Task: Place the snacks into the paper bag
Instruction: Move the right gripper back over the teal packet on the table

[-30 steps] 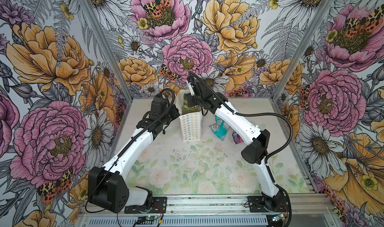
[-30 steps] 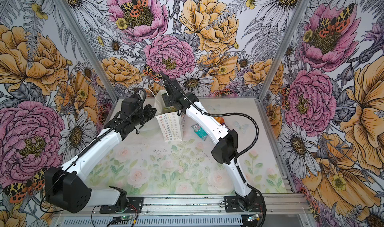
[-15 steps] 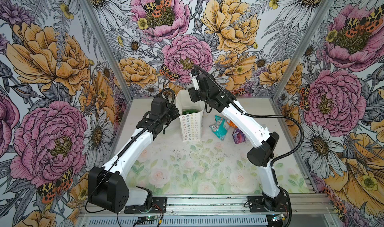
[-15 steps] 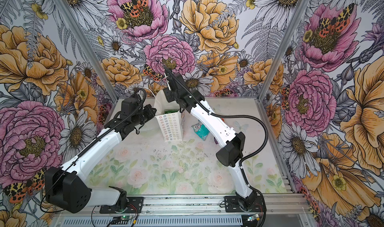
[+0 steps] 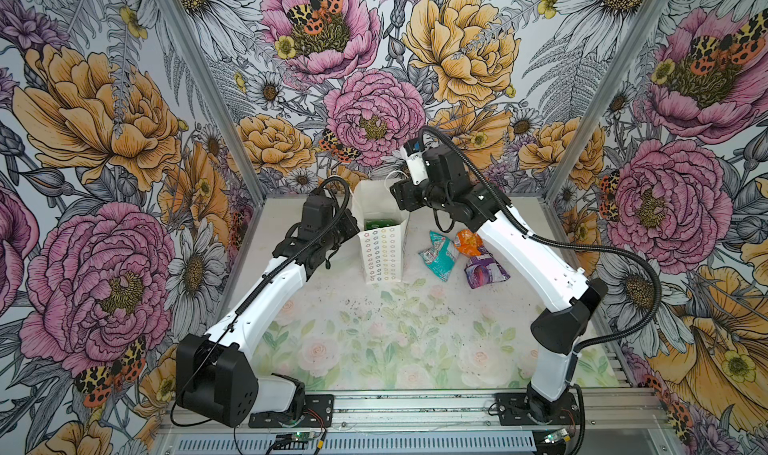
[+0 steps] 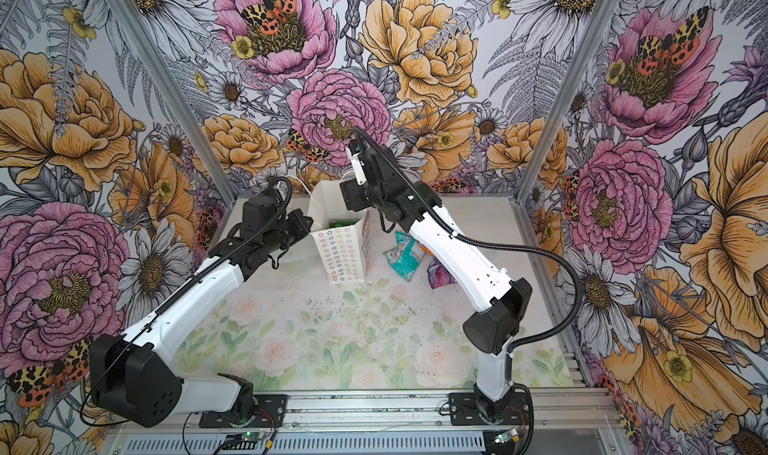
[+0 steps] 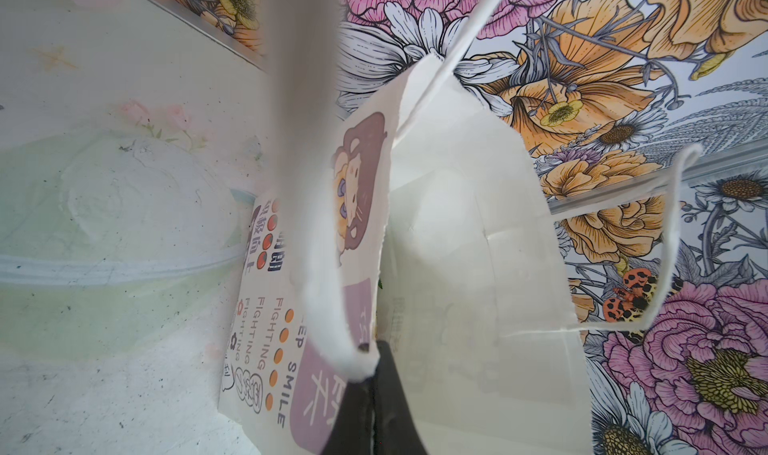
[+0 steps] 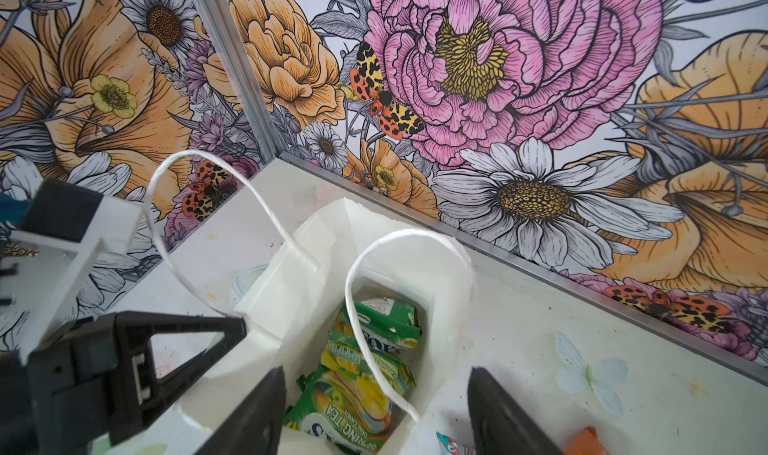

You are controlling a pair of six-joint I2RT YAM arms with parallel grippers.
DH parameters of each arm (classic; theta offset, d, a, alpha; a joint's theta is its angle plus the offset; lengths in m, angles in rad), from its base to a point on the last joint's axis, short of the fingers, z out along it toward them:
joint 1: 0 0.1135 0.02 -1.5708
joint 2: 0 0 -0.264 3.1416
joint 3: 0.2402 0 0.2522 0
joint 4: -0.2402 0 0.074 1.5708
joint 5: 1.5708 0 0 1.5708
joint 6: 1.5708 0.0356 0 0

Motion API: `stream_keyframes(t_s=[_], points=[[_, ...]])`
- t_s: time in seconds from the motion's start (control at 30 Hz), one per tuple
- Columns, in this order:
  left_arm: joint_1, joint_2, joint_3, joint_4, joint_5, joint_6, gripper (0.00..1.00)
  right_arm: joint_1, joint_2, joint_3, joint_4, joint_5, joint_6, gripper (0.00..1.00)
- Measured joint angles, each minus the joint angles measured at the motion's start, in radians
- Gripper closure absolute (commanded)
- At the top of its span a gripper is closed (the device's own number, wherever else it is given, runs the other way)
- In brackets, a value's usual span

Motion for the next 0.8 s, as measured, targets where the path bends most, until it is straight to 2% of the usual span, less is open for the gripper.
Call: stream_keyframes(t_s=[0.37, 0.6, 0.8], points=[[0.0, 0.0, 0.0, 0.0, 0.006, 0.0, 1.0, -0.07, -0.294, -0.319, -0.005, -0.037, 0.028, 0.3], [0.0, 0.0, 0.0, 0.0, 0.006, 0.0, 1.0, -0.104, -0.421, -0.545, -0.007, -0.022, 0.06, 0.27], [0.0, 0.0, 0.0, 0.0, 0.006, 0.0, 1.0, -0.167, -0.499, -0.729, -0.009, 0.002, 0.139, 0.23]])
